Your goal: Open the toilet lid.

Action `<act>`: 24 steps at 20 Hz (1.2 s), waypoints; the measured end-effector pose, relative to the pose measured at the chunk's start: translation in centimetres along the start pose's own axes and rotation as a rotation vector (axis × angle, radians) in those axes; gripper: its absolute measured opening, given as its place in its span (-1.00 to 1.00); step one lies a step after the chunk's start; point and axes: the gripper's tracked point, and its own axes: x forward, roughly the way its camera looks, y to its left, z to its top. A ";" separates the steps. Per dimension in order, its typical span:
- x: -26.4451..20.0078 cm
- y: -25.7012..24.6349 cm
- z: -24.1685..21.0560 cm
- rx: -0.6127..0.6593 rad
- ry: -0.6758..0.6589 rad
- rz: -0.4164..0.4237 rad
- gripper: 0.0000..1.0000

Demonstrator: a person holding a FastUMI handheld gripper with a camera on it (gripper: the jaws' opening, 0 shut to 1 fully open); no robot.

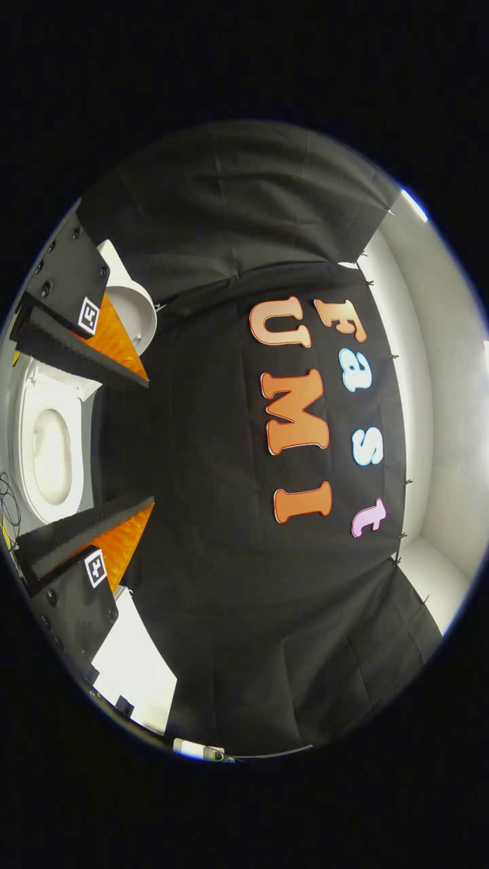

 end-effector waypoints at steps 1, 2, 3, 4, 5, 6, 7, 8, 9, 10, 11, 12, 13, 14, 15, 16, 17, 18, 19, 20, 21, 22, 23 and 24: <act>0.0 -0.1 -0.1 0.001 0.003 0.000 0.97; 0.0 -0.1 -0.2 0.003 0.006 0.000 0.97; 0.0 -0.2 -0.3 0.005 0.007 0.000 0.97; -0.1 -0.1 -0.3 0.006 0.009 0.000 0.97; 0.0 -0.2 -0.3 0.006 0.009 -0.001 0.97; 0.0 -0.2 -0.2 0.006 0.008 -0.002 0.97; 0.0 -0.2 -0.1 0.005 0.007 -0.003 0.97; 0.1 -0.2 -0.1 0.005 0.007 -0.003 0.97; 0.0 -0.2 0.0 0.004 0.006 -0.004 0.97; 0.0 -0.2 0.0 0.004 0.006 -0.003 0.97; 0.0 -0.2 0.0 0.004 0.007 -0.003 0.97; 0.0 -0.2 -0.1 0.004 0.008 -0.003 0.97; 0.0 -0.1 -0.1 0.005 0.009 -0.002 0.97; 0.0 0.0 -0.2 0.005 0.009 -0.001 0.97; -0.1 0.0 -0.2 0.004 0.010 0.000 0.97; 0.1 0.1 -0.2 0.005 0.010 0.000 0.97; 0.0 0.0 -0.2 0.007 0.009 0.001 0.97; 0.0 0.2 -0.1 0.010 0.009 0.004 0.97; -0.1 0.2 -0.1 0.012 0.009 0.005 0.97; -0.1 0.2 -0.1 0.011 0.009 0.003 0.97; 0.0 0.2 -0.1 0.011 0.008 0.003 0.97; 0.0 0.2 -0.1 0.010 0.007 0.002 0.97; 0.0 0.2 -0.1 0.010 0.007 0.001 0.97; -0.1 0.1 0.0 0.010 0.006 0.000 0.97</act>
